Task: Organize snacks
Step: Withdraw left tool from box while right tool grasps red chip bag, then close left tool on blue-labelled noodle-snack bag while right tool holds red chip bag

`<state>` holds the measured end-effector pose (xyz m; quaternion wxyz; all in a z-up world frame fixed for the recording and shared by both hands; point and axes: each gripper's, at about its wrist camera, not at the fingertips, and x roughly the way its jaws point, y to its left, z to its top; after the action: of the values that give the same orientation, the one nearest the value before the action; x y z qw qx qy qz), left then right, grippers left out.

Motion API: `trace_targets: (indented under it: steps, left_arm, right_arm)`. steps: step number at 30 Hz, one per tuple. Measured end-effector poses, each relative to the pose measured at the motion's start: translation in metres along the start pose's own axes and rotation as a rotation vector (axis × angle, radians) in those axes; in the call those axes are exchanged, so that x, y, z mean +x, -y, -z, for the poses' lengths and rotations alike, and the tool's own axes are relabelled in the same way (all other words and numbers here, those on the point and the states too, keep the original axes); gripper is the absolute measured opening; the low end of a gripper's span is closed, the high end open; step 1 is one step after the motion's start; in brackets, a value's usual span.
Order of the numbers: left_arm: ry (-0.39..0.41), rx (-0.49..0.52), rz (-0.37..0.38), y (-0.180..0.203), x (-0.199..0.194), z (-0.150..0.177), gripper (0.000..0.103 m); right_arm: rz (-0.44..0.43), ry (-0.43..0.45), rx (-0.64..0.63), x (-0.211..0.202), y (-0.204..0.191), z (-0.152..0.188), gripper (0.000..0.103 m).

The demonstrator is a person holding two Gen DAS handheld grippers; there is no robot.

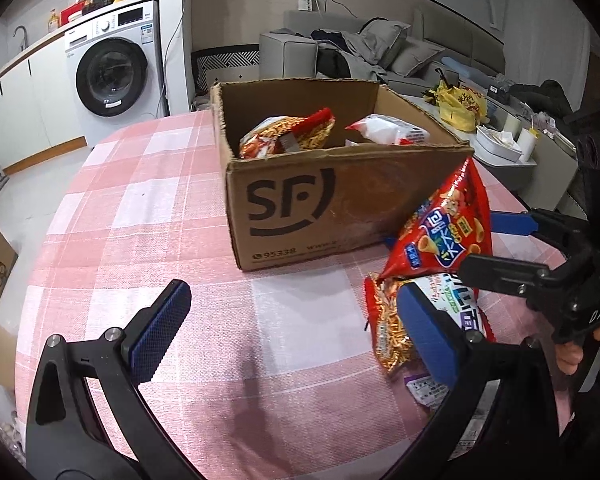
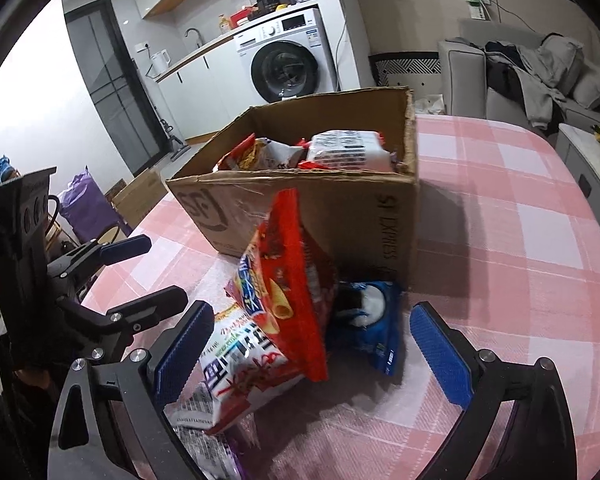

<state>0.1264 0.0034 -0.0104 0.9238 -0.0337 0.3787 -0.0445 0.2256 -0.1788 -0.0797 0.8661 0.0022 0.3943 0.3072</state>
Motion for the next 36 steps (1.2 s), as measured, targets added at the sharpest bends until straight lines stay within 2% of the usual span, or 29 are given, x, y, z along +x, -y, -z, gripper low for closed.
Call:
trace_targets:
  steps: [3,8,13,17,20,22,36]
  left_arm:
    - [-0.002,-0.015,-0.003,-0.006,0.003,-0.001,0.102]
    - [-0.004,-0.038,-0.007,-0.014,0.007,-0.001,0.102]
    - [-0.012,-0.050,-0.005,-0.019,0.012,0.000,0.102]
    - [-0.012,-0.047,-0.002,-0.018,0.013,0.001,0.102]
    - [-0.014,-0.039,-0.001,-0.015,0.015,0.002,0.102]
    - [-0.013,-0.033,0.003,-0.013,0.015,0.003,0.102]
    - [-0.008,-0.005,0.051,0.006,0.008,0.005,0.102]
  right_arm:
    - [-0.008,-0.001,-0.002,0.006,-0.003,-0.005,0.099]
    - [-0.011,-0.032,-0.025,0.021,-0.012,-0.011,0.087]
    - [-0.026,-0.061,-0.029,0.031,-0.015,-0.010,0.066]
    - [-0.056,-0.043,-0.017,0.028,-0.014,-0.010,0.053]
    - [-0.059,-0.017,-0.018,0.022,-0.013,-0.009,0.047]
    - [-0.063,0.000,-0.025,0.018,-0.012,-0.010,0.039]
    - [-0.053,0.107,-0.009,-0.038,-0.002,0.001,0.038]
